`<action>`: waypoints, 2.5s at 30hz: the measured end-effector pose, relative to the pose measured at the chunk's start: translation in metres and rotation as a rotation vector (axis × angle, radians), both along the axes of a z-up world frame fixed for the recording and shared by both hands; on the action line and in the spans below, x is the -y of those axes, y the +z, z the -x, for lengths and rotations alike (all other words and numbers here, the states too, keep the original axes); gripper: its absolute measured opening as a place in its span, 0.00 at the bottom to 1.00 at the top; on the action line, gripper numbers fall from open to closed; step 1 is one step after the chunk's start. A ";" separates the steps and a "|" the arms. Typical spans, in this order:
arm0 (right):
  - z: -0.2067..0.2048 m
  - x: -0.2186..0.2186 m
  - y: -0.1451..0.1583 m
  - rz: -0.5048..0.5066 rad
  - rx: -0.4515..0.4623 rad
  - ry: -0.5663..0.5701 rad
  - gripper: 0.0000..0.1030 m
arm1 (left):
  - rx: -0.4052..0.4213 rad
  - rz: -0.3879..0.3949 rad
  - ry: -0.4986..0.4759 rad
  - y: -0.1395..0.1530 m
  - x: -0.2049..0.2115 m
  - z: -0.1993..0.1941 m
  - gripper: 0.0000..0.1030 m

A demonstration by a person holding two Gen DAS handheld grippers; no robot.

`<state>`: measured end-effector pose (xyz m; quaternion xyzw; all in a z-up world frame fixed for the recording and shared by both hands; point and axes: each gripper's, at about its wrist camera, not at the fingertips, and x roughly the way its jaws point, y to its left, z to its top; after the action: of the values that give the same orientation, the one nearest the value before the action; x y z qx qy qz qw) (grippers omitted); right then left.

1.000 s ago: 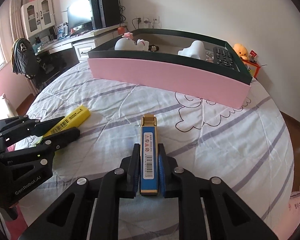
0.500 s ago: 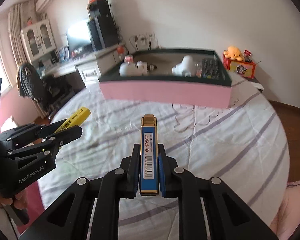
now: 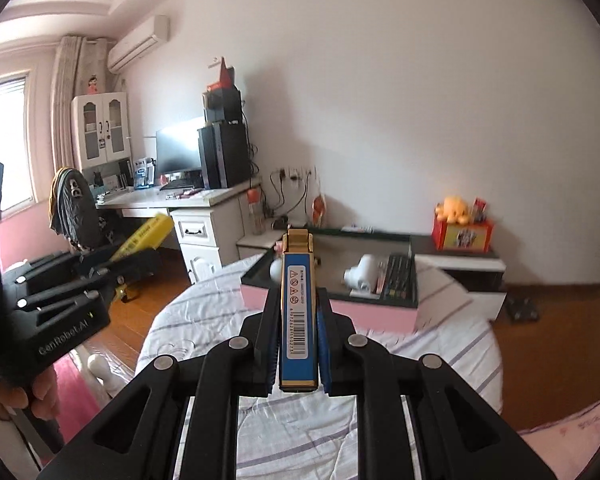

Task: Organize rigid objects
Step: 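Carry the highlighter with the left tool into the pink box while the right tool carries the blue box there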

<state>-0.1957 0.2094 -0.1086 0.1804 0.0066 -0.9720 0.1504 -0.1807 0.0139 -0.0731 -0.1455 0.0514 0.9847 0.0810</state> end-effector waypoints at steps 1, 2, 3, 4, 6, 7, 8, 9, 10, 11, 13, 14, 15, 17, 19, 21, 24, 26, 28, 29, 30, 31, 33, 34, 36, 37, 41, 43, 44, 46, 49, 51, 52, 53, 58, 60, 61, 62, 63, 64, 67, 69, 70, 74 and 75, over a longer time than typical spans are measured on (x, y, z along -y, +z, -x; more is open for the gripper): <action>-0.006 0.002 0.006 -0.005 -0.019 -0.001 0.15 | -0.012 -0.007 -0.001 0.004 0.001 -0.004 0.25; -0.009 0.002 0.009 -0.006 -0.035 -0.005 0.15 | -0.021 -0.009 -0.002 0.007 0.003 -0.009 0.25; -0.013 0.004 0.013 -0.013 -0.048 -0.008 0.15 | -0.036 -0.008 0.006 0.011 0.005 -0.015 0.25; -0.017 0.006 0.017 -0.021 -0.062 -0.013 0.15 | -0.044 -0.005 0.008 0.014 0.005 -0.017 0.25; -0.023 0.009 0.022 -0.029 -0.081 -0.017 0.15 | -0.064 -0.006 0.017 0.018 0.008 -0.024 0.25; -0.026 0.011 0.024 -0.033 -0.087 -0.014 0.15 | -0.067 -0.005 0.016 0.020 0.009 -0.026 0.25; -0.029 0.013 0.026 -0.033 -0.098 -0.015 0.15 | -0.078 -0.007 0.020 0.022 0.012 -0.029 0.25; -0.031 0.014 0.028 -0.037 -0.102 -0.014 0.15 | -0.083 -0.007 0.021 0.024 0.013 -0.030 0.25; -0.033 0.015 0.030 -0.047 -0.105 -0.013 0.15 | -0.085 -0.003 0.022 0.025 0.014 -0.030 0.25; -0.033 0.016 0.031 -0.049 -0.110 -0.013 0.15 | -0.091 0.002 0.026 0.026 0.015 -0.032 0.25; -0.034 0.015 0.031 -0.050 -0.108 -0.008 0.15 | -0.106 0.009 0.042 0.029 0.017 -0.034 0.25; -0.035 0.015 0.032 -0.047 -0.111 -0.007 0.15 | -0.112 0.009 0.048 0.030 0.019 -0.035 0.25; -0.035 0.014 0.032 -0.043 -0.114 -0.008 0.15 | -0.113 0.008 0.051 0.031 0.020 -0.034 0.25; -0.033 0.014 0.032 -0.045 -0.111 -0.005 0.15 | -0.117 0.008 0.059 0.032 0.021 -0.031 0.25; -0.030 0.013 0.032 -0.045 -0.110 -0.006 0.15 | -0.119 0.006 0.071 0.033 0.022 -0.029 0.25; -0.029 0.012 0.032 -0.044 -0.111 -0.007 0.15 | -0.113 0.008 0.071 0.033 0.022 -0.024 0.25; -0.023 0.010 0.030 -0.048 -0.108 -0.010 0.15 | -0.111 0.020 0.077 0.033 0.018 -0.016 0.26; -0.017 0.009 0.030 -0.049 -0.106 -0.012 0.15 | -0.113 0.019 0.077 0.033 0.015 -0.010 0.26; -0.010 0.006 0.030 -0.049 -0.104 -0.017 0.15 | -0.110 0.025 0.073 0.033 0.013 -0.002 0.26; -0.007 0.005 0.030 -0.050 -0.101 -0.017 0.15 | -0.108 0.024 0.074 0.034 0.012 0.002 0.26; -0.004 0.003 0.030 -0.049 -0.101 -0.017 0.15 | -0.102 0.028 0.071 0.033 0.009 0.009 0.26; 0.001 0.002 0.030 -0.048 -0.102 -0.019 0.15 | -0.100 0.029 0.071 0.033 0.007 0.011 0.26; 0.007 0.001 0.030 -0.050 -0.098 -0.019 0.15 | -0.089 0.037 0.067 0.031 0.002 0.025 0.25; 0.013 -0.001 0.030 -0.049 -0.100 -0.021 0.15 | -0.085 0.039 0.066 0.030 -0.001 0.034 0.26; 0.021 -0.003 0.029 -0.050 -0.097 -0.019 0.15 | -0.070 0.042 0.059 0.028 -0.006 0.049 0.26; 0.026 -0.005 0.029 -0.049 -0.098 -0.022 0.15 | -0.065 0.043 0.057 0.027 -0.008 0.056 0.26; 0.050 -0.011 0.026 -0.050 -0.089 -0.027 0.15 | -0.024 0.047 0.026 0.021 -0.020 0.097 0.25; 0.066 -0.014 0.023 -0.055 -0.077 -0.028 0.15 | -0.011 0.054 0.018 0.019 -0.024 0.115 0.26; 0.074 -0.014 0.022 -0.058 -0.073 -0.030 0.15 | 0.002 0.060 0.012 0.017 -0.027 0.126 0.26; 0.094 -0.016 0.018 -0.065 -0.056 -0.031 0.15 | 0.019 0.068 0.004 0.014 -0.033 0.150 0.26; 0.124 -0.016 0.011 -0.069 -0.030 -0.028 0.15 | 0.062 0.066 -0.016 0.007 -0.040 0.187 0.26; 0.147 -0.016 0.004 -0.075 -0.002 -0.024 0.15 | 0.098 0.082 -0.018 -0.002 -0.047 0.217 0.25; 0.160 -0.015 -0.001 -0.082 0.013 -0.023 0.15 | 0.108 0.086 -0.020 -0.005 -0.047 0.225 0.26; 0.173 -0.014 -0.007 -0.086 0.031 -0.019 0.15 | 0.130 0.089 -0.026 -0.010 -0.049 0.239 0.26; 0.230 -0.010 -0.038 -0.102 0.131 -0.011 0.15 | 0.244 0.113 -0.022 -0.044 -0.055 0.300 0.26; 0.248 -0.007 -0.052 -0.113 0.172 -0.006 0.15 | 0.294 0.126 -0.010 -0.063 -0.058 0.321 0.26; 0.259 -0.005 -0.063 -0.119 0.200 -0.002 0.15 | 0.308 0.129 -0.008 -0.070 -0.059 0.326 0.26; 0.266 -0.003 -0.071 -0.123 0.222 0.002 0.15 | 0.328 0.128 -0.008 -0.078 -0.060 0.333 0.26; 0.273 -0.002 -0.079 -0.128 0.245 0.006 0.15 | 0.351 0.129 -0.009 -0.087 -0.061 0.339 0.26; 0.279 0.001 -0.087 -0.133 0.266 0.010 0.15 | 0.365 0.133 -0.008 -0.094 -0.062 0.343 0.26; 0.290 0.008 -0.109 -0.143 0.319 0.035 0.15 | 0.398 0.138 -0.012 -0.113 -0.064 0.351 0.26; 0.294 0.011 -0.116 -0.151 0.339 0.050 0.15 | 0.412 0.149 -0.013 -0.122 -0.067 0.354 0.26; 0.296 0.012 -0.121 -0.155 0.350 0.057 0.16 | 0.414 0.150 -0.015 -0.123 -0.068 0.354 0.26; 0.299 0.017 -0.129 -0.165 0.367 0.071 0.16 | 0.405 0.150 -0.019 -0.125 -0.071 0.350 0.27; 0.299 0.017 -0.129 -0.166 0.369 0.073 0.16 | 0.404 0.152 -0.020 -0.125 -0.070 0.350 0.27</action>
<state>-0.4947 0.1923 -0.2381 0.3667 0.0654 -0.9126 0.1687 -0.5304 0.0840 -0.1984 -0.3449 0.1098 0.9280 0.0884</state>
